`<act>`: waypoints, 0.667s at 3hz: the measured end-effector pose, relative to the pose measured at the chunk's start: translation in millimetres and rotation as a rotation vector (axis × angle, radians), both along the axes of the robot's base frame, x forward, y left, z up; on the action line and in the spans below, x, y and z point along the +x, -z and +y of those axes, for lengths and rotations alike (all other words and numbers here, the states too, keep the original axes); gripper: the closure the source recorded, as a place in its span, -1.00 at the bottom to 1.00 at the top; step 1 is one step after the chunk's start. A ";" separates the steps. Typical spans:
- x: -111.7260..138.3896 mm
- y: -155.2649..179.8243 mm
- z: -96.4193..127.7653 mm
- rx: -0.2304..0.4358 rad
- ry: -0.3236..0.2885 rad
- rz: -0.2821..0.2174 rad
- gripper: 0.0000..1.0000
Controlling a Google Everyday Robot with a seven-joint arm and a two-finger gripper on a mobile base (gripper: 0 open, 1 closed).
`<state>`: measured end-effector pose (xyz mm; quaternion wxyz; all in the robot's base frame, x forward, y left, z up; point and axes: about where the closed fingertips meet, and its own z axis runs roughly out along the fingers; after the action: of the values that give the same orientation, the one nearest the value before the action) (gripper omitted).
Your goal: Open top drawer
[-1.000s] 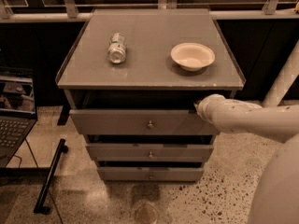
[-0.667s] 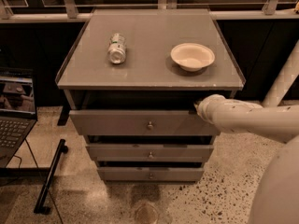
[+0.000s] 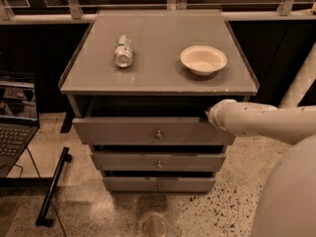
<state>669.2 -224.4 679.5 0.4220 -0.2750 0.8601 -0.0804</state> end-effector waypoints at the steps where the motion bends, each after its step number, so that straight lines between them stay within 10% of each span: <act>1: -5.6 0.8 -0.4 0.006 0.000 0.023 1.00; 2: -5.9 -0.7 -0.4 0.010 0.001 0.031 1.00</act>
Offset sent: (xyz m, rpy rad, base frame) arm -0.1176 -0.0097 0.0186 0.1906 0.4565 0.0050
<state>663.3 -224.8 680.1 0.4099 -0.2735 0.8672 -0.0721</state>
